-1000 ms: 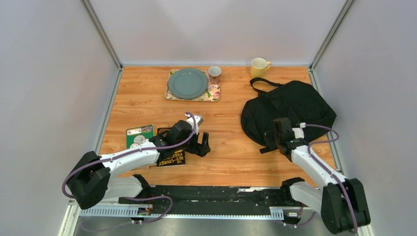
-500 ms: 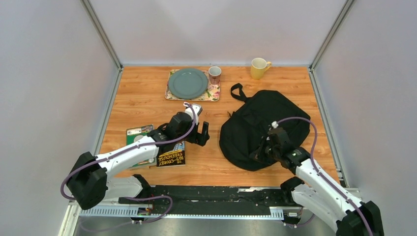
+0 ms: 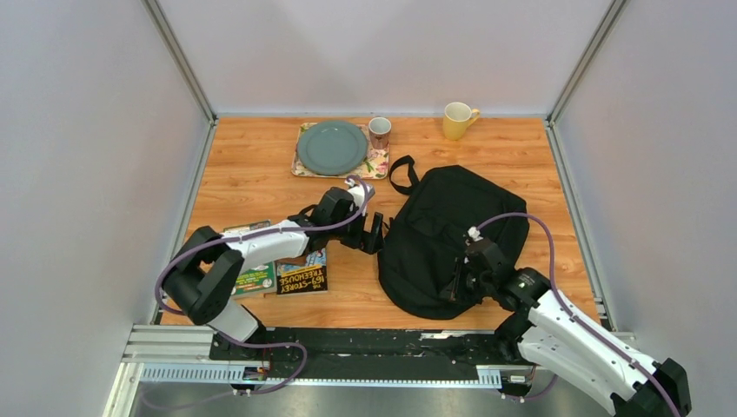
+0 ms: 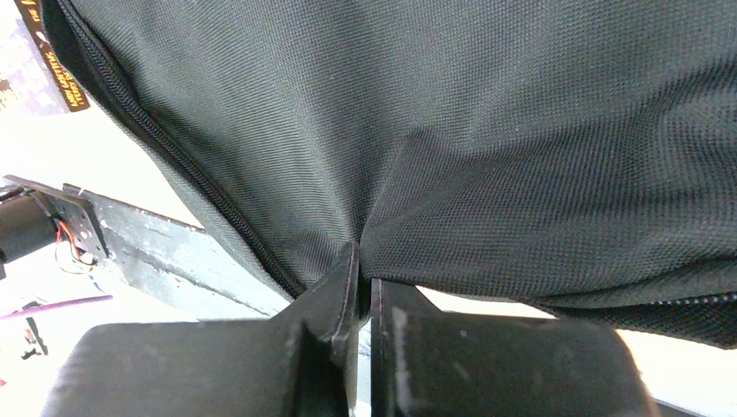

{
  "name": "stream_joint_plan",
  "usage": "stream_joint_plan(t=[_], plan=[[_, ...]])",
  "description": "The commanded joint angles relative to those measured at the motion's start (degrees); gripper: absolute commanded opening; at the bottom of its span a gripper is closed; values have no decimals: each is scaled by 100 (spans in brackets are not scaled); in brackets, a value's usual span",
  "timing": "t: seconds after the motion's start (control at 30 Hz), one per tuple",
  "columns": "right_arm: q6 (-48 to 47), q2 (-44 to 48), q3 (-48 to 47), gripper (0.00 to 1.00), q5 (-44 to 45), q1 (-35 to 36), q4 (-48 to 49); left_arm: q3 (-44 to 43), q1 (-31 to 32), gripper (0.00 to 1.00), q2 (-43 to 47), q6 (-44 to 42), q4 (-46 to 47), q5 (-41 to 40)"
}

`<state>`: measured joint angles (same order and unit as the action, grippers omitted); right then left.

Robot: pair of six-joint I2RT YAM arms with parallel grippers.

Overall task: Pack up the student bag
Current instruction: Move the student bag to the center of the board.

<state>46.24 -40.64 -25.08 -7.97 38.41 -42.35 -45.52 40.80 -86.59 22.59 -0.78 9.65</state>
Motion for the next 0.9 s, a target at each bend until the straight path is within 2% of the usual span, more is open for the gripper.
stream_joint_plan(t=[0.0,0.17,0.2,0.23,0.27,0.33,0.37,0.4,0.63,0.87], plan=[[306,241,-6,0,304,61,-108,-186,7,98,-385,315,1015,1248],[605,224,73,0,786,52,86,-186,69,89,-771,580,1308,2074],[632,223,65,0,997,52,182,-151,112,76,-789,597,1395,2146],[676,215,56,0,1103,52,235,-124,139,68,-807,606,1431,2190],[702,206,56,0,1365,43,279,-28,165,49,-807,624,1449,2216],[668,180,47,0,1525,43,516,165,227,27,-755,668,1536,2217],[667,110,38,0,1674,26,613,270,253,8,-711,720,1563,2217],[641,57,-31,0,1728,-18,631,385,288,1,-650,747,1702,2199],[465,-400,-365,0,2167,-106,658,1273,937,0,176,878,1669,1698],[176,-356,-646,0,2870,-342,570,1300,1649,0,11,1124,1870,1549]])
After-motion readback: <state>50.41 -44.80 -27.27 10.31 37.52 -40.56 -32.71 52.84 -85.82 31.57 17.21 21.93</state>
